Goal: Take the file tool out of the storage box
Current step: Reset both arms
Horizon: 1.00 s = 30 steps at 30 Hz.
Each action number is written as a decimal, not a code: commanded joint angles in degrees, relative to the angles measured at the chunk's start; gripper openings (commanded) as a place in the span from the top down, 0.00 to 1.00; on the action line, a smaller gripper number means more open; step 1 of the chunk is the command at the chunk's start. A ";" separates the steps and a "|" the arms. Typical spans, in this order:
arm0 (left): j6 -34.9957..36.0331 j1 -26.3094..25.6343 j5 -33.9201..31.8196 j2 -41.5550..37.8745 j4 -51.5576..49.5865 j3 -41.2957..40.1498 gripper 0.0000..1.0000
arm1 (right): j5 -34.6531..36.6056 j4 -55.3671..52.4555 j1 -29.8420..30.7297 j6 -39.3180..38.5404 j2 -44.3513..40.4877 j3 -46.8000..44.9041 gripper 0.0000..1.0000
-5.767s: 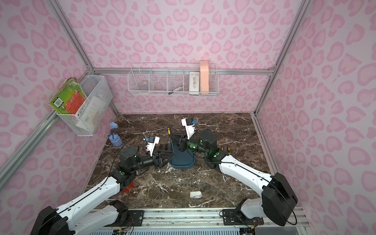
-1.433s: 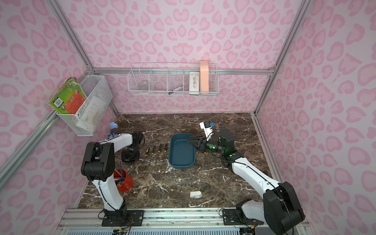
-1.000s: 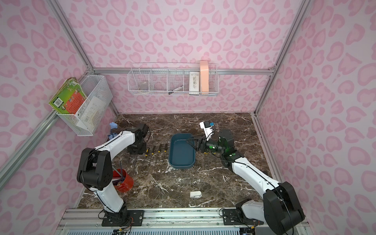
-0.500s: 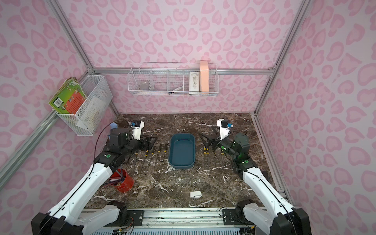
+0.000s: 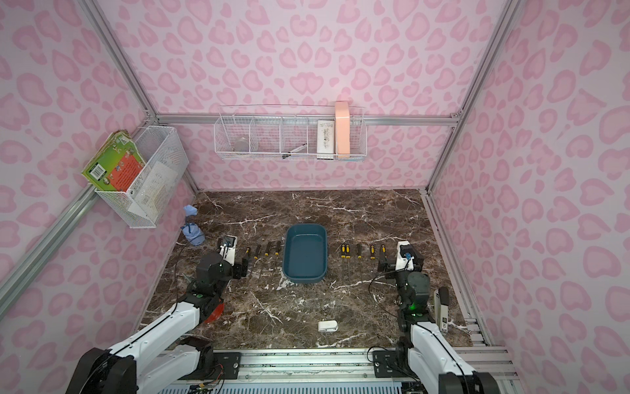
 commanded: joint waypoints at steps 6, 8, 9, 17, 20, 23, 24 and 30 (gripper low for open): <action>-2.45 8.14 4.36 14.32 19.81 0.14 0.17 | -3.20 20.90 -1.88 1.25 18.52 1.46 0.00; -8.58 12.56 8.42 17.40 20.72 0.72 0.17 | -3.01 19.83 -1.89 0.19 18.80 2.11 0.00; -9.98 14.68 11.07 19.76 23.48 0.59 0.18 | -2.46 23.28 -1.89 0.53 20.30 1.48 0.00; -5.74 16.36 22.89 28.19 27.96 3.41 0.01 | -2.88 19.86 -1.89 -0.28 22.99 5.06 0.00; -6.00 15.92 21.83 27.93 23.26 5.55 0.01 | -2.33 17.95 -1.89 -0.12 22.77 5.77 0.00; -5.45 14.97 20.06 27.97 21.84 6.38 0.01 | -0.80 19.53 -1.88 0.34 22.42 4.89 0.00; -5.42 14.89 19.92 27.98 21.73 6.39 0.01 | -0.91 20.15 -1.89 0.42 22.05 4.24 0.00; -5.31 14.80 19.81 27.83 21.81 6.30 0.02 | -5.71 26.46 -0.90 -5.69 23.60 1.45 0.00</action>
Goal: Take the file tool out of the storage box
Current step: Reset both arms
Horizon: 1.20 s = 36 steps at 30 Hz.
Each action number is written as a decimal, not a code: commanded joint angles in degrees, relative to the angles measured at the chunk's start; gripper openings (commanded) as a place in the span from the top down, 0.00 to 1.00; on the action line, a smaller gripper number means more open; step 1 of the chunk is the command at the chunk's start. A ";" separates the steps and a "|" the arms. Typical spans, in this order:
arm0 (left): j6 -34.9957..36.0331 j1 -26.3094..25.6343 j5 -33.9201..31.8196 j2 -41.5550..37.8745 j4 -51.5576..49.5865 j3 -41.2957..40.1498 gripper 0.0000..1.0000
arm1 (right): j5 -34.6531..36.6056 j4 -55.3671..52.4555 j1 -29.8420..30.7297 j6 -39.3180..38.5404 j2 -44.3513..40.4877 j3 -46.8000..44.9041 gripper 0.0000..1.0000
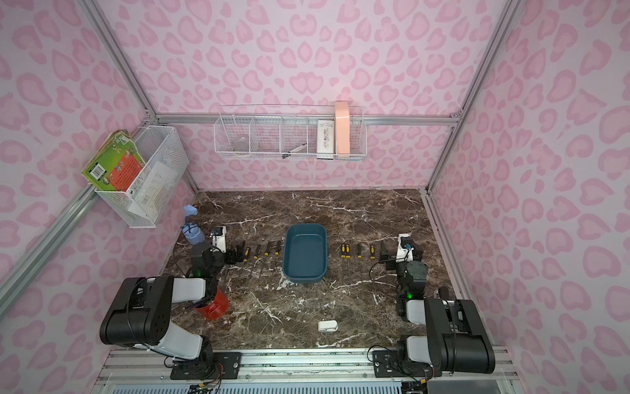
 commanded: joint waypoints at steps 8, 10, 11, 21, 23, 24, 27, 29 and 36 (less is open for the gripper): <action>0.85 -0.70 -1.17 -0.36 -1.57 0.52 0.02 | 6.58 7.60 1.26 -1.30 11.03 3.46 0.00; 1.25 -1.18 -2.10 -0.24 -1.91 0.75 0.01 | 5.35 4.89 0.17 -0.23 11.25 4.90 0.00; 1.24 -1.27 -2.33 -0.29 -2.20 0.82 0.02 | 6.95 9.81 0.00 0.55 12.87 3.99 0.00; 1.27 -1.56 -2.62 -0.26 -2.28 0.92 0.01 | 7.42 8.03 -0.09 0.81 12.15 4.16 0.00; 1.34 -1.56 -2.71 -0.28 -2.29 0.93 0.01 | 7.48 7.48 0.02 0.79 11.90 4.29 0.00; 1.31 -1.56 -2.69 -0.29 -2.30 0.92 0.02 | 7.57 8.06 -0.03 0.73 12.14 4.25 0.00; 1.34 -1.51 -2.74 -0.24 -2.30 0.93 0.02 | 7.72 8.26 0.07 0.72 12.13 4.07 0.00; 1.28 -1.56 -2.70 -0.27 -2.30 0.93 0.01 | 7.67 8.08 0.11 0.72 12.09 4.07 0.00; 1.30 -1.56 -2.76 -0.26 -2.30 0.93 0.01 | 7.67 8.03 0.09 0.71 12.10 4.11 0.00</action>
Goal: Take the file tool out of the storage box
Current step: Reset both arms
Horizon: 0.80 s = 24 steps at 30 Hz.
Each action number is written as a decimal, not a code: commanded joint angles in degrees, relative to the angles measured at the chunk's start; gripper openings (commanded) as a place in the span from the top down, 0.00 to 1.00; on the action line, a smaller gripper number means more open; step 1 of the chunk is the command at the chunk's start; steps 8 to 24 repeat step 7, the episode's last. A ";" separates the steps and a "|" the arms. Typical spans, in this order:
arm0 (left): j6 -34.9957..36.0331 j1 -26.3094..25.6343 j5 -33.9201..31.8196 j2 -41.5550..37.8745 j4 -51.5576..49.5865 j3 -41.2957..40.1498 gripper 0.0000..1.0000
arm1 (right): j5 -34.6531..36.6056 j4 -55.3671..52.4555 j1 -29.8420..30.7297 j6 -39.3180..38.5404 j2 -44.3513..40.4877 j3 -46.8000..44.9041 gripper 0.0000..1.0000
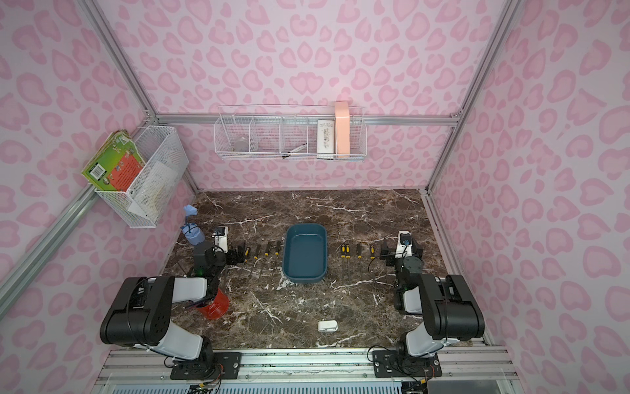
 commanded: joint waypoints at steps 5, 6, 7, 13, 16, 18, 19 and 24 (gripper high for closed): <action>0.28 0.00 0.15 -0.15 -0.12 0.31 0.02 | 0.21 1.40 0.11 0.48 0.17 0.19 0.00; 0.32 0.00 0.15 -0.22 -0.12 0.31 0.02 | 0.20 1.55 0.02 0.50 0.06 0.06 0.00; 0.30 0.00 0.15 -0.20 -0.12 0.32 0.01 | 0.24 1.72 0.07 0.48 0.04 -0.07 0.00; 0.30 0.00 0.15 -0.20 -0.12 0.32 0.01 | 0.24 1.72 0.07 0.48 0.04 -0.07 0.00; 0.30 0.00 0.15 -0.20 -0.12 0.32 0.01 | 0.24 1.72 0.07 0.48 0.04 -0.07 0.00; 0.30 0.00 0.15 -0.20 -0.12 0.32 0.01 | 0.24 1.72 0.07 0.48 0.04 -0.07 0.00; 0.30 0.00 0.15 -0.20 -0.12 0.32 0.01 | 0.24 1.72 0.07 0.48 0.04 -0.07 0.00; 0.30 0.00 0.15 -0.20 -0.12 0.32 0.01 | 0.24 1.72 0.07 0.48 0.04 -0.07 0.00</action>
